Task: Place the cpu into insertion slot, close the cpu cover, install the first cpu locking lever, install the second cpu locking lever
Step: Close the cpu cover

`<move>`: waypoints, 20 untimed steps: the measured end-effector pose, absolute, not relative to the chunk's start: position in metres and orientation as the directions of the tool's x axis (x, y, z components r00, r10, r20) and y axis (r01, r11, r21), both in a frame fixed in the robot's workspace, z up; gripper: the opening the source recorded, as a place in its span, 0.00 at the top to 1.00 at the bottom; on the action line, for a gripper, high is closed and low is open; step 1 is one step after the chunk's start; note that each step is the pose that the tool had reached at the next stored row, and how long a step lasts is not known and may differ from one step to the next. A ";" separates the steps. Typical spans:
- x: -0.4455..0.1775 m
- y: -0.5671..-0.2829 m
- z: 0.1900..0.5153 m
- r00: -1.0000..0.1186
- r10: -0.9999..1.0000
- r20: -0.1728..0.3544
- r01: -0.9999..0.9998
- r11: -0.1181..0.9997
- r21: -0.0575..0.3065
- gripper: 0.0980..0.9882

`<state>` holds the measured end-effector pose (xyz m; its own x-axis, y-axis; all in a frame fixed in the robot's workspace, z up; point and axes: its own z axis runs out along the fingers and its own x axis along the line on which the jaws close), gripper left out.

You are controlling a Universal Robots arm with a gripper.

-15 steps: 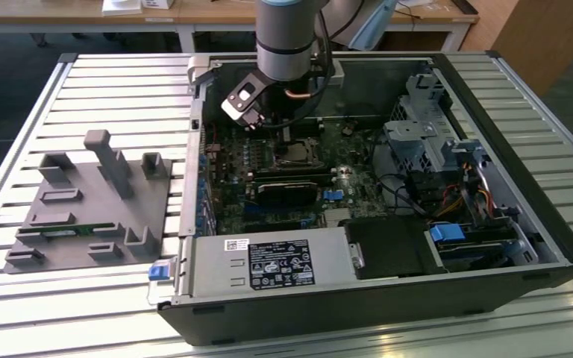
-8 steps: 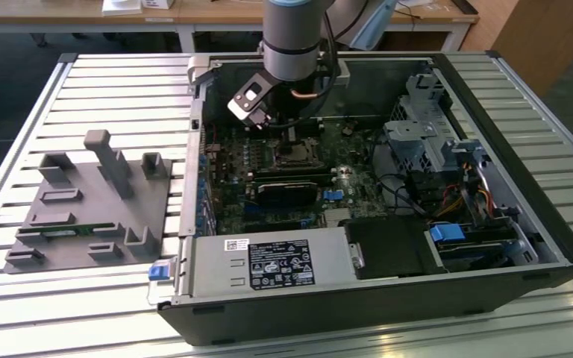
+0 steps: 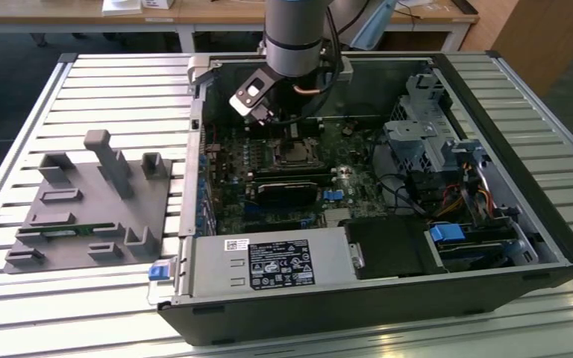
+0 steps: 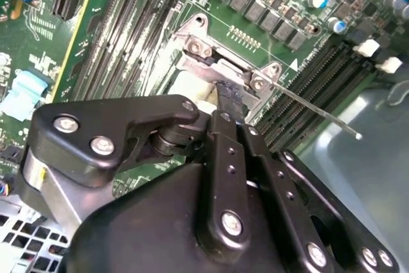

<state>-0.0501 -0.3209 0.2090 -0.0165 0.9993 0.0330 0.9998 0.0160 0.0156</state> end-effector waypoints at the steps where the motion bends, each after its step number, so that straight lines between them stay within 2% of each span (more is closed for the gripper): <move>1: -0.050 -0.321 0.209 -0.017 0.999 0.033 1.000 0.016 0.016 0.99; 20: -0.057 -0.324 0.201 -0.018 0.999 0.033 1.000 0.018 0.014 0.99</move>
